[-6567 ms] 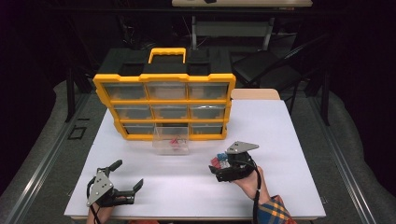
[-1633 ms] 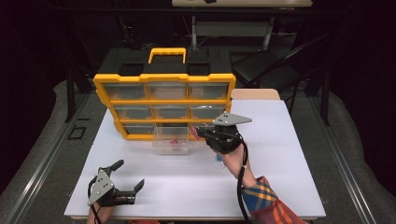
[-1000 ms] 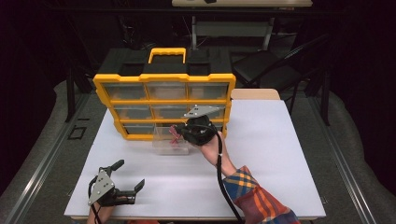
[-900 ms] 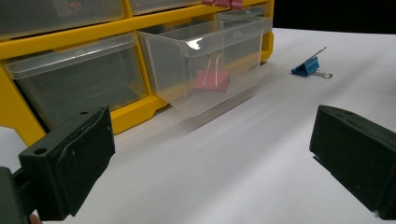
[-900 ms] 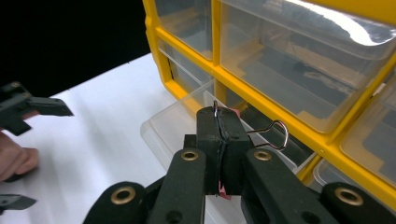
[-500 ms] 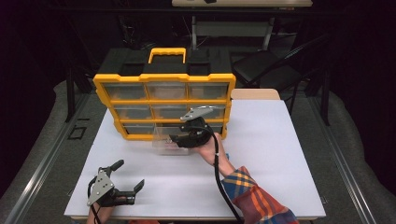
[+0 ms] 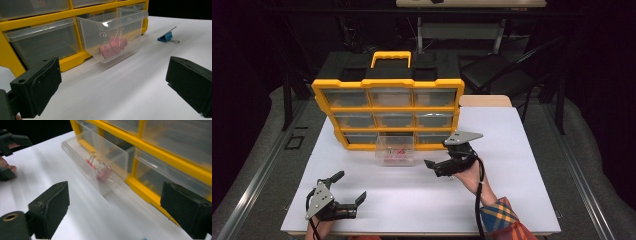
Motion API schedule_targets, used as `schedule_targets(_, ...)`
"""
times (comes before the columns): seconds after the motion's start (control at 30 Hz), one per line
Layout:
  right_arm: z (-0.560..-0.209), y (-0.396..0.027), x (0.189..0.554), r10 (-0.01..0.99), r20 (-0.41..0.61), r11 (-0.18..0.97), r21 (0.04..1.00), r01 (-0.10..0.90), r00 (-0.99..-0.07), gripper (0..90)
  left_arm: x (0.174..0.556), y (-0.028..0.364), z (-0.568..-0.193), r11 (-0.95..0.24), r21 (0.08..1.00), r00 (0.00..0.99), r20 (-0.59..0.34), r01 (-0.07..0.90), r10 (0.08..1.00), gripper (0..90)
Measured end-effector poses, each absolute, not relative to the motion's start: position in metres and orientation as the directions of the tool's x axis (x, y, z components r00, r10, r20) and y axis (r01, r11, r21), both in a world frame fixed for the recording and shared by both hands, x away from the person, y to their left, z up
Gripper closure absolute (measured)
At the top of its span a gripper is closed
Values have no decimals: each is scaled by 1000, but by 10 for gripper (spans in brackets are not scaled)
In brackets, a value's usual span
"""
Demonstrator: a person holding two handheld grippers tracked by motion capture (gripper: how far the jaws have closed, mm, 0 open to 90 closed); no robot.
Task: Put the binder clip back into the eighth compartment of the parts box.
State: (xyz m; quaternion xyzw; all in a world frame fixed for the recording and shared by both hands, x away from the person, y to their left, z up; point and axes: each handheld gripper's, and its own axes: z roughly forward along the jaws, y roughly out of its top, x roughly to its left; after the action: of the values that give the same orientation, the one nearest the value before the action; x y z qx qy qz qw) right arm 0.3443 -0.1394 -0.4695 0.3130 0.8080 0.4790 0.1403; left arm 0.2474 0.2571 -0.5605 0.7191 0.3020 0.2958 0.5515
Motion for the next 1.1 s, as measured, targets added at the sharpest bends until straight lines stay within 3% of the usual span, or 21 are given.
schedule_targets(0.3, -492, -177, 330, 644, 87, 331, 864, 379, -760, 1, 248, 257, -561, -204, 973, 644, 88, 108, 760, 0)
schedule_targets(0.8, -510, -204, 317, 671, 21, 367, 859, 356, -741, 0, 246, 256, -560, -210, 972, 650, 96, 101, 754, 0)
schedule_targets(1.0, -520, -201, 323, 666, -31, 429, 834, 348, -745, 44, 248, 256, -560, -210, 972, 650, 93, 104, 754, 0)
schedule_targets(1.1, -523, -199, 324, 665, -57, 452, 825, 340, -745, 108, 247, 256, -560, -207, 973, 650, 93, 101, 754, 0)
